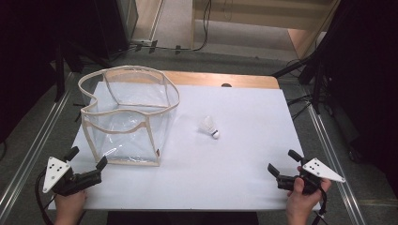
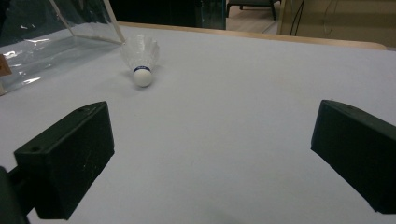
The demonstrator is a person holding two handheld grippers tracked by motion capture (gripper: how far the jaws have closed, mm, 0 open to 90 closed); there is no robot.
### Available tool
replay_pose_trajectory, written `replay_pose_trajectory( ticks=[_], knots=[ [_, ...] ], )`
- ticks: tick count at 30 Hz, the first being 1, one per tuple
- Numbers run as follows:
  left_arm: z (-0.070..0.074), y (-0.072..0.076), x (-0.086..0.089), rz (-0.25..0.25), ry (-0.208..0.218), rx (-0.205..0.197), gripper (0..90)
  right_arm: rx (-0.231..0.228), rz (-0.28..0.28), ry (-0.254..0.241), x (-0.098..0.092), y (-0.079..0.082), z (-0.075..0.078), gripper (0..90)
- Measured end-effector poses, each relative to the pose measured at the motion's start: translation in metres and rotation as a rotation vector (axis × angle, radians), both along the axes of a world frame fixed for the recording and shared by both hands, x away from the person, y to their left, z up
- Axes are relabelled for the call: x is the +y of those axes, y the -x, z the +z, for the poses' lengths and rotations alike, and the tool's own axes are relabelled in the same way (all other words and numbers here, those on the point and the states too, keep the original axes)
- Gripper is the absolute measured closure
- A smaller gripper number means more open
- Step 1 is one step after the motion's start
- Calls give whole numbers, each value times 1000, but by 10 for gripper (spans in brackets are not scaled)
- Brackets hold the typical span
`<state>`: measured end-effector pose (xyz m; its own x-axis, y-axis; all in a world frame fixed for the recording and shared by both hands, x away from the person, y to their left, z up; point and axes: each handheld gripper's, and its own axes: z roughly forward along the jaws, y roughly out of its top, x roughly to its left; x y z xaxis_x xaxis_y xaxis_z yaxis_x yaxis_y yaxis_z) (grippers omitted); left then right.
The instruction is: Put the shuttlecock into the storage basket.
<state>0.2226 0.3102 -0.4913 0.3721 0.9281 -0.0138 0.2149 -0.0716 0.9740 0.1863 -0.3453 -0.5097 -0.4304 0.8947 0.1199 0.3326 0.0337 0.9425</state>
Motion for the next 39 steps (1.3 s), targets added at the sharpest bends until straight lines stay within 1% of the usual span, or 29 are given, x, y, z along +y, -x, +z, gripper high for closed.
replay_pose_trajectory(
  ticks=[2,3,5,8,11,13,14,16,18,19,21,23,27,28,32,39],
  knots=[
    [0,0,1,-3,1,1,0,11,-2,1,0,-1,0,0],
    [0,0,2,-3,15,1,0,15,1,-9,0,-1,0,0],
    [0,0,3,-1,22,-1,0,20,2,-14,1,-1,0,0],
    [0,1,3,2,27,-2,0,13,-3,-8,1,-1,2,0],
    [0,1,2,-1,20,-7,0,15,-5,9,3,-2,9,0],
    [0,1,1,2,7,-6,0,19,-4,9,4,-2,11,0],
    [0,1,0,1,-1,-7,0,21,-1,17,5,-4,15,0],
    [0,1,0,1,-4,-9,0,22,4,22,5,-5,17,0],
    [0,1,0,-5,-11,-8,0,32,12,31,6,-8,22,0],
    [-1,1,0,-5,-12,-9,0,40,14,28,7,-9,24,0],
    [-1,2,0,-5,-11,-10,0,40,29,13,7,-11,26,0],
    [-1,2,0,-5,-11,-10,0,48,36,15,8,-14,28,0],
    [-1,2,0,-4,-11,-9,0,52,55,20,11,-20,33,0],
    [-1,2,-1,-3,-13,-9,0,46,60,23,12,-21,35,0],
    [-1,2,-2,-4,-17,-10,0,45,69,2,13,-27,42,0],
    [-1,2,-2,-7,-19,-11,0,50,86,29,18,-39,58,0]
  ],
)
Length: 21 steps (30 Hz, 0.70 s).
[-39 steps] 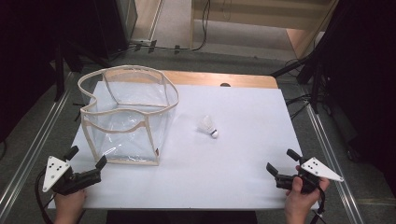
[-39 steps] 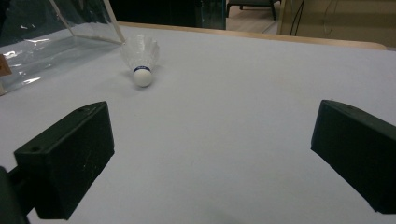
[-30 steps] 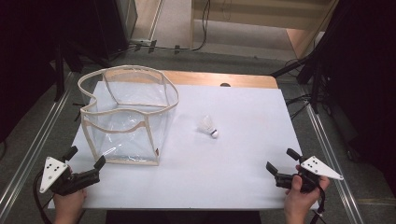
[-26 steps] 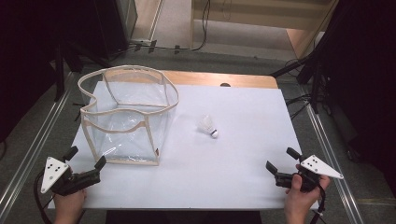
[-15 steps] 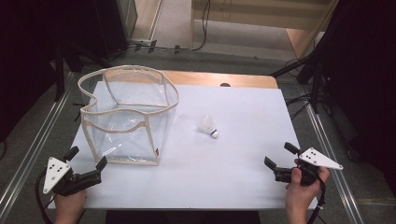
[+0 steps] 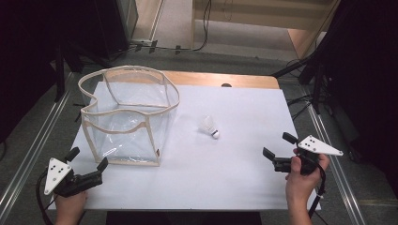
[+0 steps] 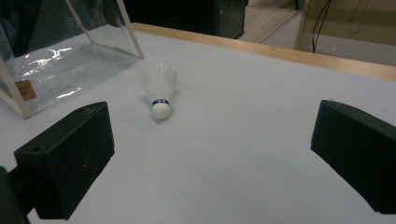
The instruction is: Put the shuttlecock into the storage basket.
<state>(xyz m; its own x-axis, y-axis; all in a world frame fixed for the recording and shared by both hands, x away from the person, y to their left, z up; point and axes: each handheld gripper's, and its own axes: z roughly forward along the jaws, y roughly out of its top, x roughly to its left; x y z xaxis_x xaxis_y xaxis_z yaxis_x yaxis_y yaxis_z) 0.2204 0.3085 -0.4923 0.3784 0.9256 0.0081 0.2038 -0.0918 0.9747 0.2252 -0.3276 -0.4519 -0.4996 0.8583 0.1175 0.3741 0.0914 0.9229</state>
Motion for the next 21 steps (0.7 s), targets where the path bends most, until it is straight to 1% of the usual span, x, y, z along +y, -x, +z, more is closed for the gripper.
replay_pose_trajectory(
  ticks=[5,7,8,10,21],
  knots=[
    [0,0,0,-1,-4,2,0,1,12,24,4,-8,10,0],
    [0,0,0,0,-2,3,0,4,14,27,5,-9,11,0],
    [0,0,0,1,-2,4,0,13,23,29,7,-12,14,0],
    [0,0,0,1,-1,4,0,15,31,38,10,-15,16,0],
    [0,-1,0,-4,-5,3,0,48,75,58,26,-34,21,0]
  ],
)
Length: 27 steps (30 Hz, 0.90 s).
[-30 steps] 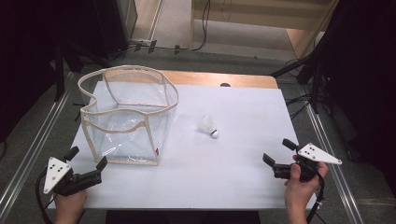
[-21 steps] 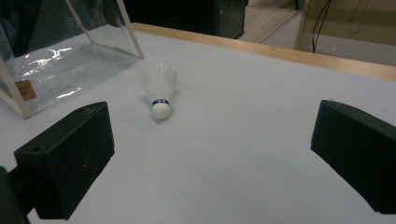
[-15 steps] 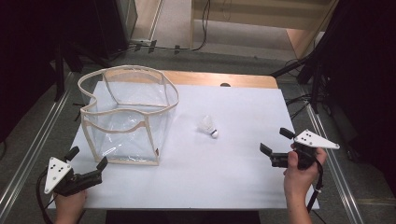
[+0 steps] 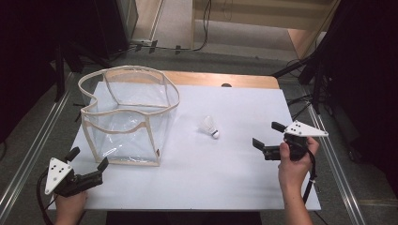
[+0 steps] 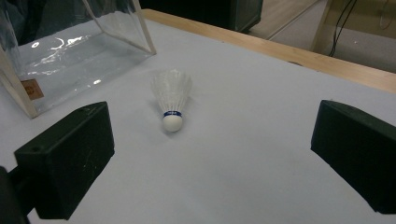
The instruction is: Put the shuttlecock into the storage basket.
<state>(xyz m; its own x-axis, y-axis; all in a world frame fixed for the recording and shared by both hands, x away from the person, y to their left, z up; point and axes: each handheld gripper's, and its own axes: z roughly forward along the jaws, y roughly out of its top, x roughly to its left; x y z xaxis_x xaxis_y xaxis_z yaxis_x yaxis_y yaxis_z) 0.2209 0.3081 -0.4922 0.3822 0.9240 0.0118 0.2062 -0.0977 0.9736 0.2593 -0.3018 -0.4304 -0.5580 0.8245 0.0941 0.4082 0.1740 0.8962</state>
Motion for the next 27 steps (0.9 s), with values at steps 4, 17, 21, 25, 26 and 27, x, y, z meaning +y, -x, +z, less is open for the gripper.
replay_pose_trajectory(
  ticks=[4,17,21,25,26,27],
  knots=[
    [0,0,0,0,-2,0,0,15,18,15,6,-8,1,0],
    [0,-1,-1,0,-11,5,0,47,44,48,21,-27,10,0],
    [0,0,-1,-3,-6,3,0,52,49,51,24,-32,12,0],
    [0,0,-1,-4,-8,2,0,63,58,68,29,-37,14,0],
    [0,0,-1,-4,-11,3,0,63,58,68,29,-37,14,0],
    [0,0,-1,-5,-13,3,0,67,59,74,30,-38,15,0]
  ],
)
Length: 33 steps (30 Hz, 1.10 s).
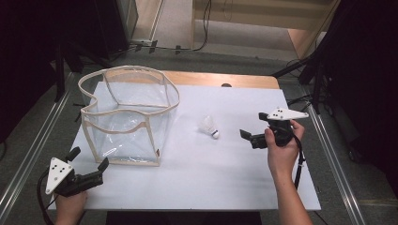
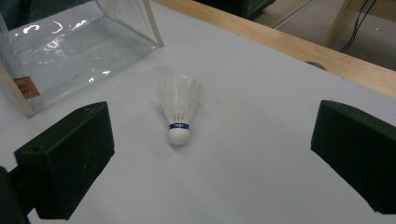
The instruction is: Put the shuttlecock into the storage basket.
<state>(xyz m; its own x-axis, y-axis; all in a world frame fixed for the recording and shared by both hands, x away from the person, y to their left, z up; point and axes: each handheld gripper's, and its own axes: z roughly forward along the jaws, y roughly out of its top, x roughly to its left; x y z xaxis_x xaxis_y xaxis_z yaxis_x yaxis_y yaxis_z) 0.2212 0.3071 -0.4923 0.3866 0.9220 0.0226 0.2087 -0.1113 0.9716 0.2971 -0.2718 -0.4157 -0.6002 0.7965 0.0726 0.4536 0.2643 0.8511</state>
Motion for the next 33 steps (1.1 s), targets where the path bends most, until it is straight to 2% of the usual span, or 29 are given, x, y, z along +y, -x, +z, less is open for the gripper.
replay_pose_trajectory(
  ticks=[17,33],
  knots=[
    [0,0,0,-4,-8,0,0,28,28,46,16,-19,6,0],
    [0,0,0,-6,-2,-2,0,99,52,89,31,-37,-2,0]
  ],
)
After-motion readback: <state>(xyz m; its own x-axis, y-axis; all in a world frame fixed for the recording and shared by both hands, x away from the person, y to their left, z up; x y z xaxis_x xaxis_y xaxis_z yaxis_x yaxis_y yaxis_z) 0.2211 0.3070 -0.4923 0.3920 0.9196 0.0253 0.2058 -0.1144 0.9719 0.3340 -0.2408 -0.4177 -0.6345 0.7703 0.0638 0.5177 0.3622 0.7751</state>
